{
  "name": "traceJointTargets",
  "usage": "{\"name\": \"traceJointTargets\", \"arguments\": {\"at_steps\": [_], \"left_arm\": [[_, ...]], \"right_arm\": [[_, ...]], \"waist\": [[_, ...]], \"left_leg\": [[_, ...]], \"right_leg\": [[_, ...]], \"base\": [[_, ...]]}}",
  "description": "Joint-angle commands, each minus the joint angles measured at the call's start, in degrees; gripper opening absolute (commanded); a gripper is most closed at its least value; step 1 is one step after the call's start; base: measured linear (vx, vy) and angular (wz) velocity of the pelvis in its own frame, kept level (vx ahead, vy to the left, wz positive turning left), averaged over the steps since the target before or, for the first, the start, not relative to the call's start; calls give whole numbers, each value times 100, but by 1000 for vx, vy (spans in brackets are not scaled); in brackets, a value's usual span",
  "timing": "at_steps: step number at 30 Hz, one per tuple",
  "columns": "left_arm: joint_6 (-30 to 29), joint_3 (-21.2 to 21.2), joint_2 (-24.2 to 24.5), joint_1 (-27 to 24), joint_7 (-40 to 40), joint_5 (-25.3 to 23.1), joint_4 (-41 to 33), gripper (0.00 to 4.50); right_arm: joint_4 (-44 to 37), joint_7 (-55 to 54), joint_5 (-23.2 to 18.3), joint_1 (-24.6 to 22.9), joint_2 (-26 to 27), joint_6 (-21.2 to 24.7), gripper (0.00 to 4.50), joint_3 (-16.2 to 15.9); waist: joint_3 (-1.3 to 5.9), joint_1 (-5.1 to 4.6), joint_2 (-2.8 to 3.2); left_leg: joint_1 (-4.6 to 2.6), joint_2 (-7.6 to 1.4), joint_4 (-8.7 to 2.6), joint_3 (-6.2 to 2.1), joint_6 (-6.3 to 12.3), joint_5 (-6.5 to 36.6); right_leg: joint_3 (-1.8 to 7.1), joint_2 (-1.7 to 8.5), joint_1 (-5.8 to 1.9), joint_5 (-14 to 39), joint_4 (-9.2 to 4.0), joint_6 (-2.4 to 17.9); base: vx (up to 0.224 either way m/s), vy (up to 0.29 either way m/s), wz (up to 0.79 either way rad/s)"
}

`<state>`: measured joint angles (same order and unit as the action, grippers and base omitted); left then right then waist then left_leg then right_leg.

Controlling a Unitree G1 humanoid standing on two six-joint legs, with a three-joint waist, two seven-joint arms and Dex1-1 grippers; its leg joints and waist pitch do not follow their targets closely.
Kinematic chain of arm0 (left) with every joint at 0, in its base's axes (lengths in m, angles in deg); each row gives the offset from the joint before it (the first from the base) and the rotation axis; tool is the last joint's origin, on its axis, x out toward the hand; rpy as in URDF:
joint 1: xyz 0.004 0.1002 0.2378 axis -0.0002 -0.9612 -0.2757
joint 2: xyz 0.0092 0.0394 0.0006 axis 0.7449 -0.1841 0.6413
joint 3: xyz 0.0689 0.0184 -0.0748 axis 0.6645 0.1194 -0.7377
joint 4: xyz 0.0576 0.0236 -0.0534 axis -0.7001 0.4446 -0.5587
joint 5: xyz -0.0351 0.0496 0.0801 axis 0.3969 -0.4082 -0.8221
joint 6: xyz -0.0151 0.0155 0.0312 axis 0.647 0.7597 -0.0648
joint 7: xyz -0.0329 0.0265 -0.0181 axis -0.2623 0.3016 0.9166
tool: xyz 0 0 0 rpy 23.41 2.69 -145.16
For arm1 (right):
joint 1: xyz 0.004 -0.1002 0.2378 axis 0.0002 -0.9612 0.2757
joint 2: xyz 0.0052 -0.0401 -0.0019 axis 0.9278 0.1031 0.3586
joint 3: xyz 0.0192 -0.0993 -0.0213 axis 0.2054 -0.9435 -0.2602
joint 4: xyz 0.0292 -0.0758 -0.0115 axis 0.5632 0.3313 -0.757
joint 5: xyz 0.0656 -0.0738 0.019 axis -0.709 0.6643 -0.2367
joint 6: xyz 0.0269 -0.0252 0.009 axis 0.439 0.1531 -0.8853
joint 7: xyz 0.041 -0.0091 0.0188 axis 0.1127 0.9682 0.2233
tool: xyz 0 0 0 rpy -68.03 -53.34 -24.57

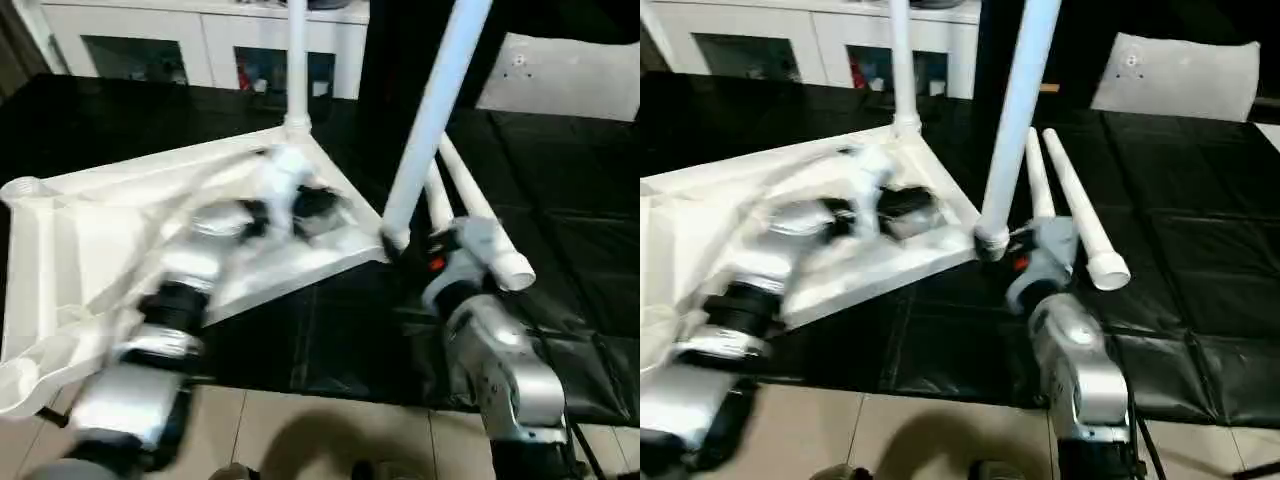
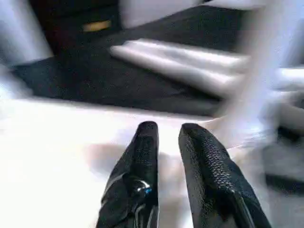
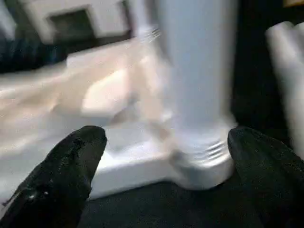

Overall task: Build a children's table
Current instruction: Rotate leg to tighten, then rotate table base

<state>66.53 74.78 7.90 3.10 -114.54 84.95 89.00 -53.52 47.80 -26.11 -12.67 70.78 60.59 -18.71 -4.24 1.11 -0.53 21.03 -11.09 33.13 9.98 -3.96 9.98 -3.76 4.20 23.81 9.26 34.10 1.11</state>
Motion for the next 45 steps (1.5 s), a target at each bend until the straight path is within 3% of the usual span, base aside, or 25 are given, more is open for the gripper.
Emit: {"name": "traceJointTargets", "arguments": {"at_steps": [1,3,4,7,8,9,10,11,12,13,14,15,20,25,30,34,36,39,40,43,45], "left_arm": [[-332,-231,428,-150,448,-411,-320,94],[-403,-275,638,-239,579,-552,-433,94],[-525,-343,969,-394,688,-780,-563,65],[-1088,-502,1916,-930,757,-1218,-978,54],[-1162,-512,2016,-1003,741,-1236,-1031,43],[-1280,-516,2124,-1118,707,-1228,-1099,43],[-1496,-521,2294,-1335,619,-1188,-1186,15],[-1533,-522,2315,-1373,599,-1176,-1193,12],[-1638,-409,2417,-1545,508,-1220,-1172,12],[-1661,-349,2451,-1594,467,-1254,-1156,9],[-1702,-339,2444,-1662,474,-1269,-1141,4],[-1759,-266,2456,-1778,399,-1292,-1074,4],[-1585,-197,2299,-1876,298,-1136,-941,4],[-1589,-20,2227,-1982,-68,-922,-1094,4],[-2003,279,2173,-2322,-1295,-242,-1902,4],[-2125,391,2208,-2451,-1759,85,-2252,4],[-2440,524,2215,-2574,-2325,588,-2787,4],[-2728,594,2122,-2572,-2542,873,-3117,4],[-2783,624,2079,-2557,-2610,970,-3209,4],[-2545,643,1755,-2312,-2458,861,-3048,4],[-2126,668,1455,-1962,-2001,521,-2491,4]], "right_arm": [[-144,207,-88,-27,-42,350,450,-279],[-143,226,-143,-34,-61,476,450,-337],[-63,222,-83,-22,-89,560,450,-429],[196,221,119,39,-139,654,450,-638],[226,210,124,53,-133,670,450,-638],[294,184,145,94,-126,676,450,-639],[450,133,180,188,-104,714,450,-639],[483,124,185,208,-98,724,450,-639],[659,121,257,324,-109,766,450,-710],[719,126,286,362,-116,774,450,-744],[832,134,321,432,-127,787,450,-807],[1075,128,379,575,-104,728,450,-886],[1665,147,439,902,-17,524,450,-959],[2287,121,556,1240,55,416,450,-969],[3461,22,580,1831,244,-45,450,-826],[3751,-49,583,1989,332,-297,450,-735],[4186,-57,563,2275,438,-562,450,-635],[4440,-52,539,2453,487,-690,450,-587],[4480,-54,535,2494,498,-713,450,-581],[4694,-56,566,2639,524,-873,450,-535],[4777,-88,587,2687,529,-977,450,-496]], "waist": [[462,12,73],[457,-14,91],[441,-6,72],[457,3,100],[435,-26,101],[435,-29,118],[438,-2,102],[415,-12,105],[407,46,115],[397,47,117],[401,78,137],[398,70,133],[412,63,125],[448,54,112],[435,37,115],[419,30,107],[418,9,112],[416,-2,87],[423,4,101],[443,0,81],[459,16,74]], "left_leg": [[-35,-161,-360,-59,106,1077],[-69,-157,-349,-47,48,1104],[-78,-160,-353,-39,21,1132],[-70,-181,-377,-73,-122,1120],[-48,-163,-394,-62,-121,1161],[-101,-164,-384,-55,-170,1308],[-128,-184,-380,-66,-219,1420],[-111,-177,-394,-54,-218,1481],[-158,-174,-395,-58,-263,1691],[-151,-174,-408,-60,-275,1747],[-176,-181,-408,-64,-328,1839],[-141,-176,-425,-90,-368,1893],[-137,-165,-415,-99,-404,2013],[-102,-154,-392,-93,-347,1757],[-118,-163,-386,-76,-369,1757],[-137,-158,-397,-79,-385,1977],[-131,-156,-405,-95,-408,2075],[-163,-157,-389,-76,-396,2099],[-144,-153,-390,-76,-392,2001],[-119,-137,-367,-55,-334,1775],[-132,-121,-348,-33,-271,1638]], "right_leg": [[258,304,-381,1044,-346,981],[266,298,-346,1080,-361,1011],[271,296,-329,1132,-376,1038],[268,306,-333,1027,-286,1016],[272,284,-331,1098,-314,986],[280,289,-286,1216,-337,993],[284,322,-275,1356,-328,1026],[293,312,-258,1445,-349,1028],[293,314,-218,1698,-380,970],[294,308,-214,1746,-387,952],[297,308,-194,1764,-393,915],[290,316,-223,1743,-376,915],[293,333,-227,1694,-388,938],[295,354,-272,1526,-359,991],[293,344,-252,1484,-345,1129],[288,337,-244,1744,-372,1073],[278,332,-251,1845,-360,1066],[286,326,-229,1860,-375,1092],[287,330,-251,1784,-357,1095],[291,319,-279,1577,-337,1104],[292,302,-274,1498,-362,1065]], "base": [[0,0,0],[0,0,0],[0,0,0],[0,0,0],[0,0,0],[0,0,0],[0,0,0],[0,0,0],[0,0,0],[0,0,0],[0,0,0],[0,0,0],[0,0,0],[0,0,0],[0,0,0],[0,0,0],[0,0,0],[0,0,0],[0,0,0],[0,0,0],[0,0,0]]}}
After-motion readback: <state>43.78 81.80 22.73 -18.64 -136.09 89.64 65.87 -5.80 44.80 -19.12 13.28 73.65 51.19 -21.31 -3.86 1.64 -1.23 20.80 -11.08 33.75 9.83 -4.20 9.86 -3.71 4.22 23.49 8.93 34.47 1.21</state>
